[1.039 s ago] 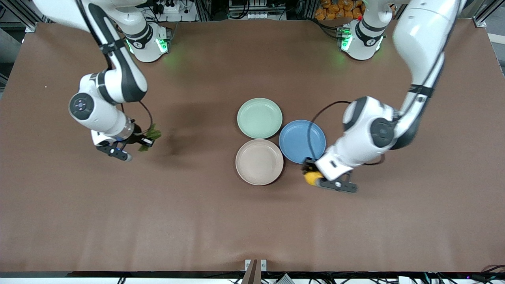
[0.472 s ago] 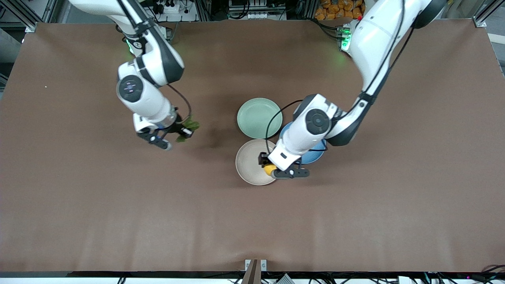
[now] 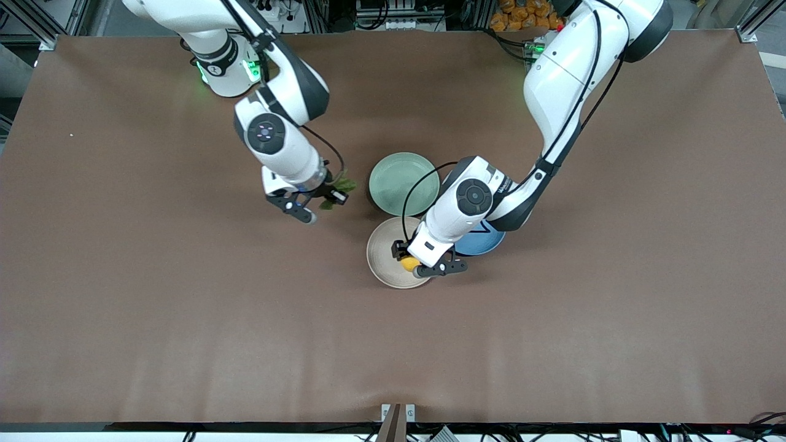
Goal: Place lemon and lettuce in plates
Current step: 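Lower the lemon onto the cream plate while the right gripper moves lettuce over green plate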
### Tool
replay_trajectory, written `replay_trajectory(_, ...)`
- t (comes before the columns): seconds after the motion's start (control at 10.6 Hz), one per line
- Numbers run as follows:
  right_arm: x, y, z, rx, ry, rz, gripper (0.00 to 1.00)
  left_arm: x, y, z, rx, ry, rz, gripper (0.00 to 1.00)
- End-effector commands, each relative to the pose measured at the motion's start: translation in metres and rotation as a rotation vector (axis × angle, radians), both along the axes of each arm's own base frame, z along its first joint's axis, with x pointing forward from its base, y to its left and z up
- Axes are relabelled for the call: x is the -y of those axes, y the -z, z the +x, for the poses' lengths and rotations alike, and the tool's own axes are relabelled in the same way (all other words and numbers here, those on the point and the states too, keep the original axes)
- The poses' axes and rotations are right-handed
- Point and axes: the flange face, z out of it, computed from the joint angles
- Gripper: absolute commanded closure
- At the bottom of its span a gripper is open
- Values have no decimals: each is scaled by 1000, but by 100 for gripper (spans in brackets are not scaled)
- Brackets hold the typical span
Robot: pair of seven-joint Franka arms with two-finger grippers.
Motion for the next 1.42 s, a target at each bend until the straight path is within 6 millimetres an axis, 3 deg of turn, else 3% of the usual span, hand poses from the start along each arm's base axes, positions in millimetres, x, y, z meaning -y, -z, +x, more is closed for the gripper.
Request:
replay_trajectory(0.0,-48,13,10,-43,86,27,100,3,0,3,-8,-27,-14,55)
replay_trajectory(0.09,-59,19,8,-56,87,27,100,3,-1,3,-7,-27,-14,38)
replay_trajectory(0.19,-69,26,2,-65,81,27,100,2,0,3,-7,-29,-11,28)
replay_trajectory(0.28,-80,27,-3,-73,82,27,100,-2,0,5,-6,-30,-6,0)
replay_trajectory(0.66,-115,58,-32,-115,59,6,100,-13,-12,12,-7,-55,5,0)
replay_trajectory(0.76,-122,66,-40,-123,58,-3,100,-24,-20,19,-17,-63,18,0)
replay_trajectory(1.04,-142,83,-44,-140,74,-3,100,-63,-74,44,2,-99,36,0)
replay_trajectory(1.13,-142,85,-41,-142,88,-5,90,-79,-94,51,11,-115,41,0)
replay_trajectory(1.23,-144,86,-39,-142,92,-1,52,-93,-116,57,21,-125,48,0)
replay_trajectory(1.32,-148,86,-43,-132,85,-15,1,-115,-140,65,34,-141,56,0)
